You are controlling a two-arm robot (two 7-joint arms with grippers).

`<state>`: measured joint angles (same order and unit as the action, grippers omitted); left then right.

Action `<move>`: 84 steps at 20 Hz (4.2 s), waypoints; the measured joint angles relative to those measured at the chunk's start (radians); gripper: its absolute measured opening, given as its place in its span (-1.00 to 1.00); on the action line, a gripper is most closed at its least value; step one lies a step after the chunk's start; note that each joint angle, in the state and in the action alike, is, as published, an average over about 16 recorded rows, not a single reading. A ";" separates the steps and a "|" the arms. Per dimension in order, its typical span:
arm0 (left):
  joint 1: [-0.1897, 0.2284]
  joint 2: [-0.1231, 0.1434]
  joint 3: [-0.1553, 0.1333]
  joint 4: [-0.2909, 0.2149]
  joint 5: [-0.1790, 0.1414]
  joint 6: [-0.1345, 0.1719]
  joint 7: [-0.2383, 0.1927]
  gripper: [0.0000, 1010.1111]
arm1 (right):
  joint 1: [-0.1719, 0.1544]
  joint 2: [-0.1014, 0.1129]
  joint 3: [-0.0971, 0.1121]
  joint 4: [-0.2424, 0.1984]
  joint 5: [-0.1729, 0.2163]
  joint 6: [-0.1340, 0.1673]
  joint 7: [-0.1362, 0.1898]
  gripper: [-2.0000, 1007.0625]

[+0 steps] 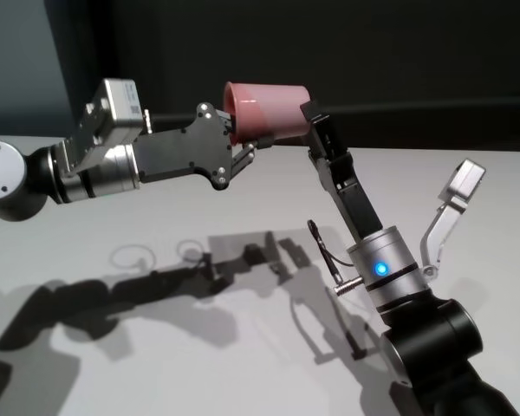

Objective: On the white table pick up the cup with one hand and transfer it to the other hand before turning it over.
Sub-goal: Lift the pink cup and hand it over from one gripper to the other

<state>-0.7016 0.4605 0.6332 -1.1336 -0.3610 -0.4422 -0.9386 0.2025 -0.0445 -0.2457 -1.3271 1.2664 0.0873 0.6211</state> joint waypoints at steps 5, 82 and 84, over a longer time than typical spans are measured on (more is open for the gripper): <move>0.000 0.000 0.000 0.000 0.000 0.000 0.000 -0.92 | 0.024 -0.001 -0.005 0.040 0.024 0.000 0.022 0.99; 0.000 0.000 0.000 0.000 0.000 0.000 0.000 -0.92 | 0.150 0.006 -0.097 0.208 0.156 -0.013 0.115 0.54; 0.000 0.000 0.000 0.000 0.000 0.000 0.000 -0.92 | 0.150 0.006 -0.097 0.208 0.156 -0.013 0.115 0.54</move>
<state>-0.7016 0.4607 0.6332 -1.1336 -0.3609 -0.4418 -0.9386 0.3528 -0.0384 -0.3422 -1.1194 1.4224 0.0742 0.7362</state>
